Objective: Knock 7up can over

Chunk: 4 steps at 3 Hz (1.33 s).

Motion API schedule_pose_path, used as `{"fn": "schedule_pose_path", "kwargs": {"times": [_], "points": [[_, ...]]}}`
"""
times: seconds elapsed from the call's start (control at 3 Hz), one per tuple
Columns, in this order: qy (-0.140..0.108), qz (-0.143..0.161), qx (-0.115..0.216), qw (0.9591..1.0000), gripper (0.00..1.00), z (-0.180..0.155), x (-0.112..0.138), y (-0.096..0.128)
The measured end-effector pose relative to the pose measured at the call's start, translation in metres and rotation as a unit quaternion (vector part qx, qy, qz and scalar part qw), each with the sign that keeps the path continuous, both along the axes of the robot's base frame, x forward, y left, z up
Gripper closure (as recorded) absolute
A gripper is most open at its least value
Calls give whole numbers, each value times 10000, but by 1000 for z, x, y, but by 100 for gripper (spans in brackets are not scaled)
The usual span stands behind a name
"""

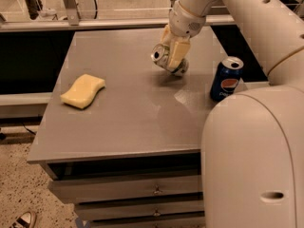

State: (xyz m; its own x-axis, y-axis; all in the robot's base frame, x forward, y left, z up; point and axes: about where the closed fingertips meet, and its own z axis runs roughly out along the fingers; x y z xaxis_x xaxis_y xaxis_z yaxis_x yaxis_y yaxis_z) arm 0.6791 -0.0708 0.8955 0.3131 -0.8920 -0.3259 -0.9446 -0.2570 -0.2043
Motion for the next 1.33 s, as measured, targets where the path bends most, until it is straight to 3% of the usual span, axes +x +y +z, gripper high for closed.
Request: {"fn": "schedule_pose_path", "kwargs": {"times": [0.33, 1.33], "points": [[40, 403, -205, 9990, 75, -19, -16, 22], [218, 907, -281, 9952, 5, -42, -39, 49]]}}
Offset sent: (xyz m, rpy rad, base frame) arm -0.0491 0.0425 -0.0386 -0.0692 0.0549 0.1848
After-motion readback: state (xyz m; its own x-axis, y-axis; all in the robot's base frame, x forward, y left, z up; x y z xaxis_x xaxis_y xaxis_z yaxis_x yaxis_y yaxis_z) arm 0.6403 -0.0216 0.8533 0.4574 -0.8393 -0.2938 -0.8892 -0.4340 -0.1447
